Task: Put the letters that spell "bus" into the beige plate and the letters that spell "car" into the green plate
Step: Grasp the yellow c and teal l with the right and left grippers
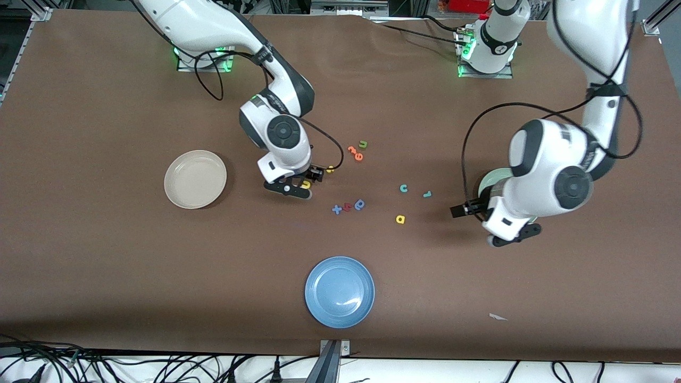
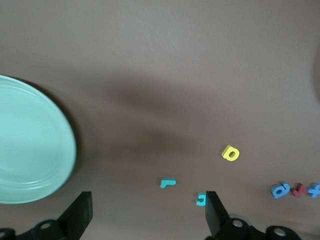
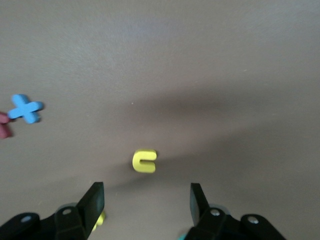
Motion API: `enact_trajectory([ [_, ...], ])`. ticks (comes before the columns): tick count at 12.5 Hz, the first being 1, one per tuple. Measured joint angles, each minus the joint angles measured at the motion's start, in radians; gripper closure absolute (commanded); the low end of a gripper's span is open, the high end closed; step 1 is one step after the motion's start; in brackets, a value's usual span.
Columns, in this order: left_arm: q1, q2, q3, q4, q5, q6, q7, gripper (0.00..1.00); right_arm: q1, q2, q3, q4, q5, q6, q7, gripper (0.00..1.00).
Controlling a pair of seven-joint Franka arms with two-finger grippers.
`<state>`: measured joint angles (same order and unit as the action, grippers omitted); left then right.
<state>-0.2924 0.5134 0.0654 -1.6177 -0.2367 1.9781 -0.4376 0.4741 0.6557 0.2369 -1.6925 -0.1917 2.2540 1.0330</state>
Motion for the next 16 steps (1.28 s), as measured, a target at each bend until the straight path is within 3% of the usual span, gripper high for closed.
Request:
enact_trajectory([
  [2,-0.044,0.009,0.0,-0.082,0.0,0.098,-0.033,0.07,0.01,0.047,-0.001,0.001,-0.079,0.038,0.069,0.33],
  [8,-0.114,0.011,0.0,-0.282,0.0,0.325,-0.074,0.22,0.007,0.061,-0.012,0.007,-0.091,0.049,0.088,0.39],
  [13,-0.151,0.058,0.0,-0.308,0.0,0.422,-0.117,0.28,0.007,0.072,-0.013,0.006,-0.061,0.062,0.094,0.44],
  [16,-0.161,0.072,0.0,-0.308,0.0,0.43,-0.128,0.34,0.007,0.074,-0.012,0.006,-0.057,0.066,0.095,0.67],
])
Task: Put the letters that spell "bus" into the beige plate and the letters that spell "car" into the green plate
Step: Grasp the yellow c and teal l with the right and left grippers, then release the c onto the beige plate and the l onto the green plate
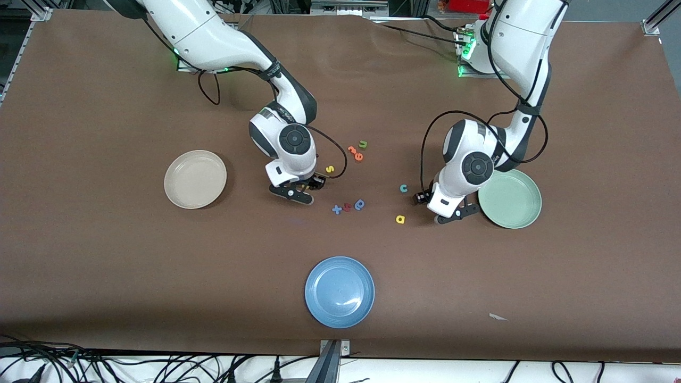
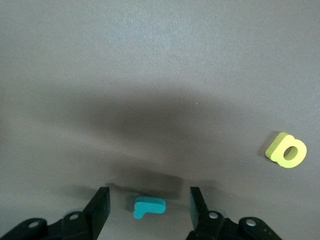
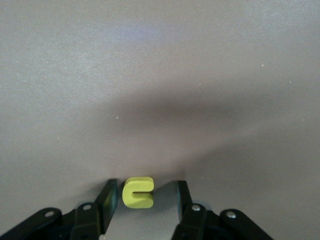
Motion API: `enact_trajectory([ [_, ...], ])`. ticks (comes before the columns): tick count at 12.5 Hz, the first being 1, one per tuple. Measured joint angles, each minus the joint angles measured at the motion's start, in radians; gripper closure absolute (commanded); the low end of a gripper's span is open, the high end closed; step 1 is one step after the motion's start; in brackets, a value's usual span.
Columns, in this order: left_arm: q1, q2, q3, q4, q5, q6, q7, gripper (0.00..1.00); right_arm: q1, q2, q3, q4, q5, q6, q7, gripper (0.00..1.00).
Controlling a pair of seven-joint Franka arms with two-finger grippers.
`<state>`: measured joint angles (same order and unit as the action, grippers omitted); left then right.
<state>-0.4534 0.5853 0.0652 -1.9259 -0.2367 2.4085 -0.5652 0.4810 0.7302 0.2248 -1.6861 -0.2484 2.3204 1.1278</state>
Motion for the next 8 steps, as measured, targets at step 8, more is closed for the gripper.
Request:
enact_trajectory([
  [8,-0.003,0.009,0.002,0.0,0.0,0.001,-0.003,0.56,-0.001,-0.003,0.001,0.003,0.003,0.003,-0.002,0.76],
])
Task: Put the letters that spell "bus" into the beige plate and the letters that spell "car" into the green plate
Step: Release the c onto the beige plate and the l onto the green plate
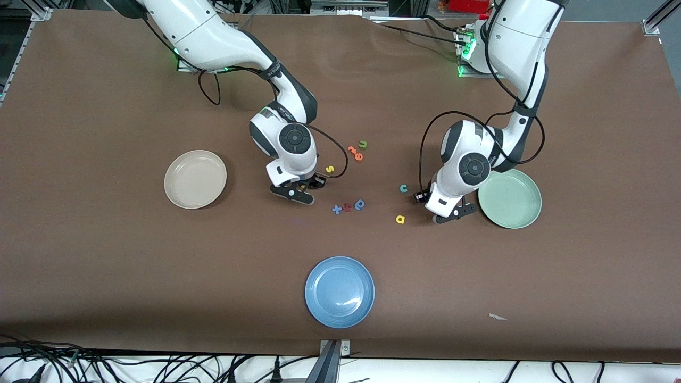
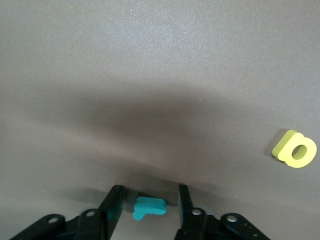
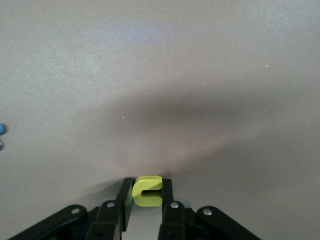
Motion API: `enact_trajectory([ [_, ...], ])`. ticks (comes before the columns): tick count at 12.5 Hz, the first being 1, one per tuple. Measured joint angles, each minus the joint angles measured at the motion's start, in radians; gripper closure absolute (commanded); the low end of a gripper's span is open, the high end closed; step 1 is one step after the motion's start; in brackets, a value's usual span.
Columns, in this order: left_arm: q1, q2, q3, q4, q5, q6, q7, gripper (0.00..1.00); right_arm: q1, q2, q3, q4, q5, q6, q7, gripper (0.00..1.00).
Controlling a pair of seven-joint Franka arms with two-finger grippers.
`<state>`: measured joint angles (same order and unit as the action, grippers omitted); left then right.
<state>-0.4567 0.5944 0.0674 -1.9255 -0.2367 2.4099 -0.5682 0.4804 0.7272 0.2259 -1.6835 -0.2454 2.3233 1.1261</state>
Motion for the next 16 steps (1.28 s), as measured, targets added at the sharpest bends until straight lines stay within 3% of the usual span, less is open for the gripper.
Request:
enact_trajectory([
  [3,-0.001,-0.001,0.0,0.001,0.0,0.0,-0.001,0.7,-0.02,-0.034,-0.001,0.017,0.005,-0.089,-0.091,0.76],
  [5,-0.001,-0.003,0.0,0.001,0.0,-0.001,-0.006,0.84,-0.062,-0.093,-0.003,0.025,0.06,-0.207,-0.256,0.76],
  [6,-0.001,-0.003,0.001,0.001,0.0,-0.001,-0.007,0.86,-0.092,-0.125,-0.006,0.024,0.081,-0.268,-0.357,0.76],
  [8,-0.001,-0.004,0.001,0.002,0.0,-0.002,-0.009,0.87,-0.14,-0.179,-0.037,-0.004,0.091,-0.331,-0.56,0.76],
  [10,0.001,-0.014,0.011,0.014,0.0,-0.016,-0.008,0.87,-0.153,-0.218,-0.107,-0.061,0.096,-0.335,-0.741,0.76],
  [13,0.063,-0.094,0.038,0.049,0.044,-0.196,0.055,0.87,-0.163,-0.24,-0.228,-0.138,0.123,-0.316,-1.023,0.75],
  [15,0.15,-0.15,0.041,0.05,0.099,-0.286,0.148,0.87,-0.201,-0.24,-0.271,-0.195,0.154,-0.246,-1.172,0.74],
  [16,0.196,-0.159,0.041,0.047,0.123,-0.3,0.209,0.87,-0.223,-0.239,-0.275,-0.227,0.162,-0.219,-1.202,0.6],
])
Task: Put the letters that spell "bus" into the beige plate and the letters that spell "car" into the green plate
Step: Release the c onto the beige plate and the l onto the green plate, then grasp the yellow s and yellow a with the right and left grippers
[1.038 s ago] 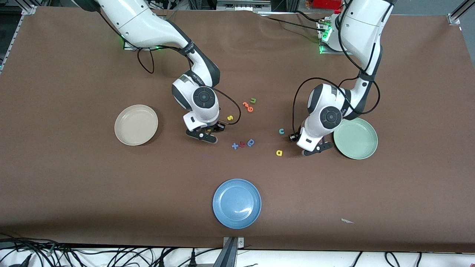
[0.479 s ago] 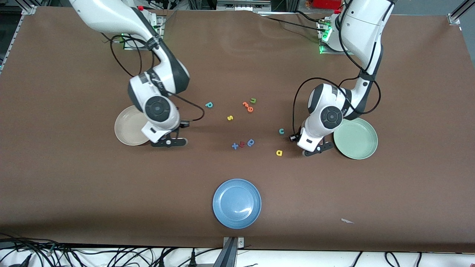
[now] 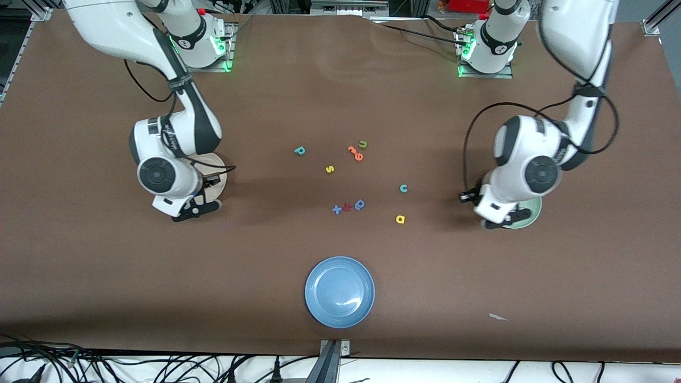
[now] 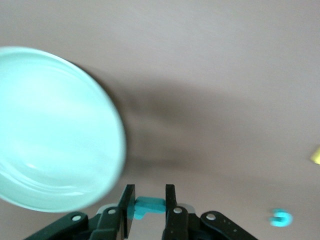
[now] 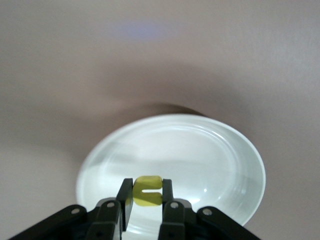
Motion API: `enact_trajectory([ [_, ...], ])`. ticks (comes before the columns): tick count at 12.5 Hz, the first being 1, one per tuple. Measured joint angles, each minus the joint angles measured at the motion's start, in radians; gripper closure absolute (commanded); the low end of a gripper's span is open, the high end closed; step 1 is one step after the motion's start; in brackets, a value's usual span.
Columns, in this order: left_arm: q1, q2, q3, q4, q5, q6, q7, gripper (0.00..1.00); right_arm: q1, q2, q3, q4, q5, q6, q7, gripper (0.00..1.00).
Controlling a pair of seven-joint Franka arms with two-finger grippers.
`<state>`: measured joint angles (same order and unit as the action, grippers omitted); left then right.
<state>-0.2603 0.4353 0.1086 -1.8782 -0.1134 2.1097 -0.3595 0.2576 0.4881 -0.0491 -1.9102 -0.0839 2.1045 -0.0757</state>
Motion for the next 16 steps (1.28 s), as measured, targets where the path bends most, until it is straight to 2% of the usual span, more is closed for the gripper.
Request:
enact_trajectory([
  [1,0.044,0.003,0.0,-0.003,0.017,-0.001,0.062,0.86,-0.013,0.003,0.0,-0.025,0.003,0.015,-0.01,0.39],
  [2,0.079,0.009,0.0,-0.009,0.023,-0.001,0.115,0.85,-0.019,0.007,0.0,-0.04,0.007,0.022,-0.01,0.0],
  [3,0.104,0.02,0.0,-0.014,0.024,0.002,0.154,0.82,-0.02,0.011,0.0,-0.046,0.018,0.025,-0.01,0.0],
  [4,0.113,0.035,-0.001,-0.017,0.024,0.013,0.172,0.71,-0.02,0.014,0.001,-0.046,0.03,0.025,-0.01,0.0],
  [6,0.112,0.067,-0.009,-0.018,0.024,0.035,0.175,0.08,-0.02,0.012,0.012,-0.041,0.041,0.021,-0.003,0.01],
  [7,0.11,0.076,-0.011,-0.018,0.024,0.043,0.175,0.01,-0.02,0.009,0.028,-0.031,0.045,0.009,0.026,0.01],
  [8,0.109,0.079,-0.013,-0.017,0.024,0.048,0.175,0.01,-0.02,0.003,0.057,-0.016,0.047,-0.009,0.098,0.01],
  [11,0.107,0.077,-0.019,0.01,0.024,0.05,0.164,0.0,-0.014,-0.015,0.202,0.019,0.049,-0.034,0.479,0.01],
  [13,0.1,0.071,-0.056,0.045,0.024,0.05,0.07,0.01,0.004,-0.015,0.282,0.036,0.049,-0.011,0.765,0.01],
  [15,0.089,0.068,-0.118,0.089,0.024,0.05,-0.059,0.01,0.045,-0.01,0.312,0.039,0.049,0.064,1.035,0.02],
  [16,0.084,0.068,-0.148,0.113,0.024,0.05,-0.125,0.01,0.079,-0.003,0.313,0.039,0.049,0.112,1.171,0.06],
])
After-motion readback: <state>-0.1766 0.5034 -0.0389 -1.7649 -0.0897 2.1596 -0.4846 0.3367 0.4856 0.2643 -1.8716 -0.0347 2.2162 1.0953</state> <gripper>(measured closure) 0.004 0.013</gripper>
